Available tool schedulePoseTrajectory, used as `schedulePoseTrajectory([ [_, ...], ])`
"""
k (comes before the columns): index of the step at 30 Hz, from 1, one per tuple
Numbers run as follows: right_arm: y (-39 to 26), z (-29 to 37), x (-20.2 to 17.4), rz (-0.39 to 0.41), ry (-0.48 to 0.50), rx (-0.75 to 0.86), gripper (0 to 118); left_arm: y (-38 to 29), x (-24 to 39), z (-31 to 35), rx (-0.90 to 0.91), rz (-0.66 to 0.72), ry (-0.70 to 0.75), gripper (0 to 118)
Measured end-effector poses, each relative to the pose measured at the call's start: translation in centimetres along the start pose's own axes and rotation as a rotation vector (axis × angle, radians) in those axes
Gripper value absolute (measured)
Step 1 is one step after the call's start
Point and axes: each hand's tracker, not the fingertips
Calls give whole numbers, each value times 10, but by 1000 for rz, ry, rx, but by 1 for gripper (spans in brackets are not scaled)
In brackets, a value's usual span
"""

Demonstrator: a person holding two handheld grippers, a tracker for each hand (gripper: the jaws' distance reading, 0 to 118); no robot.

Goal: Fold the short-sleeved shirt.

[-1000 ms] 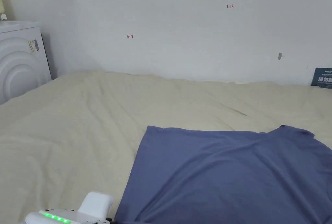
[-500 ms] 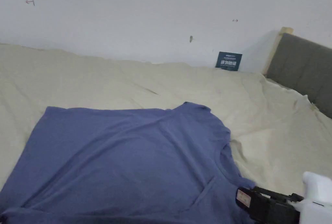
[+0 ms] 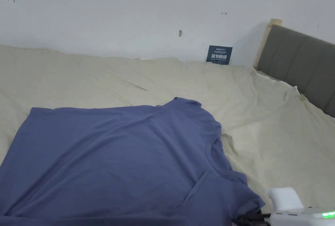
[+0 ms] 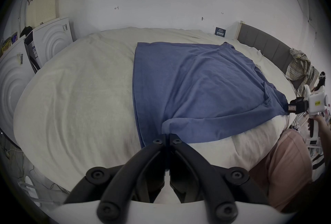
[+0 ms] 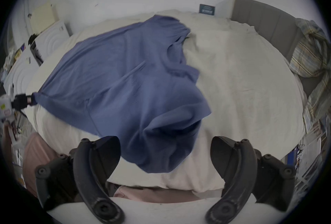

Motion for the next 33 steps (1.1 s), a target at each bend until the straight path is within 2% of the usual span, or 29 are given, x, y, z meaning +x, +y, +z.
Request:
schedulePoseTrajectory([
  [1, 0, 1, 6, -11, 3, -7, 88, 0, 0, 0, -5, 2, -2, 1],
  [2, 1, 0, 9, -22, 6, -6, 53, 0, 0, -2, -9, 2, -2, 1],
  [3, 2, -4, 13, -39, 24, -18, 0, -1, 0, -3, -11, -2, 5, 1],
  [6, -5, -17, 29, -83, 101, -64, 0, 0, 0, -5, -23, -1, 4, 1],
  [8, -6, -15, 35, -78, 81, -47, 0, 1, 1, -5, -21, -1, 10, 1],
  [9, -6, -5, 22, -79, 77, -25, 0, 1, 1, -4, -17, -2, 12, 1],
  [11, -7, 4, 25, -80, 73, 6, 0, 1, -1, 0, 0, 0, 19, 1],
  [14, -7, 18, 25, -81, 98, 42, 0, 2, -1, 6, 33, -1, 40, 1],
  [17, -7, 28, 19, -18, 85, 86, 0, 3, -1, 14, 74, 0, 49, 1],
  [20, -6, 38, 19, -41, 99, 137, 0, 8, -2, 18, 98, 2, 54, 1],
  [24, 9, 47, 16, -76, 123, 169, 0, 20, -5, 17, 126, 6, 55, 1],
  [27, 32, 54, 14, -63, 129, 197, 0, 36, -7, 10, 130, -12, 55, 1],
  [30, 62, 53, 13, -21, 100, 218, 0, 60, -10, 1, 134, -17, 66, 1],
  [33, 100, 40, 14, -17, 62, 210, 0, 91, -18, -16, 127, 14, 58, 1],
])
